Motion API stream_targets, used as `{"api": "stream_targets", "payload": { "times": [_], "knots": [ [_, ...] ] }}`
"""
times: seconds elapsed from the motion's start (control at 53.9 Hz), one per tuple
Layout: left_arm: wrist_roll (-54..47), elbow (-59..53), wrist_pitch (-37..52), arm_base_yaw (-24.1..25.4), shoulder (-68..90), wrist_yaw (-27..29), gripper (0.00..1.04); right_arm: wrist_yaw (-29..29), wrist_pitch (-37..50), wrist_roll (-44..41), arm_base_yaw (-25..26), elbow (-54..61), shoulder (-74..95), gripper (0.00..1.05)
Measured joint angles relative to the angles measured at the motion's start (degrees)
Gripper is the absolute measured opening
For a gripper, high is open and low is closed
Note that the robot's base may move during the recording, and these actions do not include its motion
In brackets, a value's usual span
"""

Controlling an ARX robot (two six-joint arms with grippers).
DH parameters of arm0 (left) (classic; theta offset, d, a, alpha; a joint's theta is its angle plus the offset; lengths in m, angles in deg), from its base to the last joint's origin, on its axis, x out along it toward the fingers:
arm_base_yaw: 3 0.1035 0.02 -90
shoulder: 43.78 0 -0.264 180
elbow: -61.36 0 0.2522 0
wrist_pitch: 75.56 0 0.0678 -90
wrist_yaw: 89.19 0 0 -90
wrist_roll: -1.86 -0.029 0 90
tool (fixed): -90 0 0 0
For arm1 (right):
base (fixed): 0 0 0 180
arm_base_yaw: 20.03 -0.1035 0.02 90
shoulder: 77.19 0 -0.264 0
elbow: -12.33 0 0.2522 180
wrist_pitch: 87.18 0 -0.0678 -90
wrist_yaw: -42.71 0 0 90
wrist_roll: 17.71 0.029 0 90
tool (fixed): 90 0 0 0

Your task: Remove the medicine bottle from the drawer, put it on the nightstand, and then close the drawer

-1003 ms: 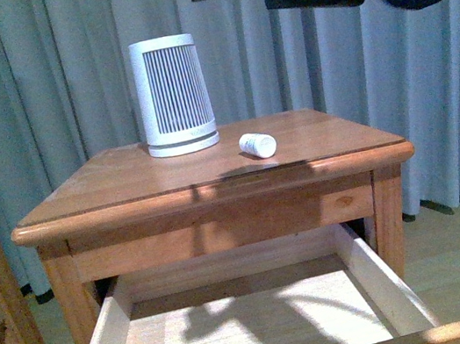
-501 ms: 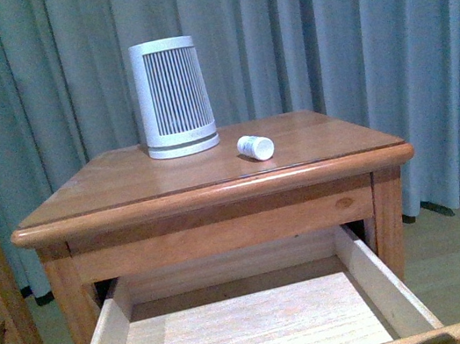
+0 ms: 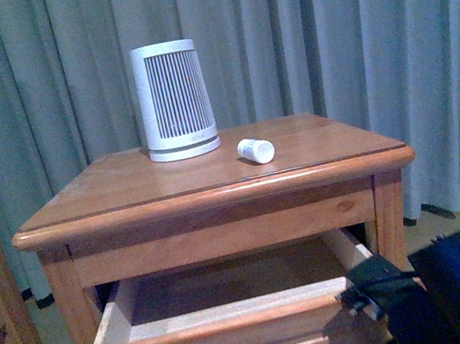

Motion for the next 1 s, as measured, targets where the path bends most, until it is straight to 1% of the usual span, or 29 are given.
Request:
{"api": "stream_targets", "payload": {
  "times": [0.26,0.52,0.687,0.873,0.984,1.003],
  "knots": [
    [0.00,0.00,0.00,0.00,0.00,0.00,0.98,0.46,-0.35,-6.10,4.07,-14.32,5.33,0.03],
    [0.00,0.00,0.00,0.00,0.00,0.00,0.98,-1.36,-1.64,-7.89,5.60,-20.92,8.17,0.03],
    [0.00,0.00,0.00,0.00,0.00,-0.02,0.98,-2.29,0.15,-7.91,5.88,-20.76,8.24,0.03],
    [0.00,0.00,0.00,0.00,0.00,-0.02,0.98,-3.08,7.61,-6.78,6.05,-16.79,8.02,0.03],
    [0.00,0.00,0.00,0.00,0.00,-0.02,0.98,-5.16,10.97,0.13,5.75,-7.98,2.27,0.03],
    [0.00,0.00,0.00,0.00,0.00,0.00,0.98,-5.81,10.97,2.56,5.40,-5.75,0.07,0.03]
  ]
}}
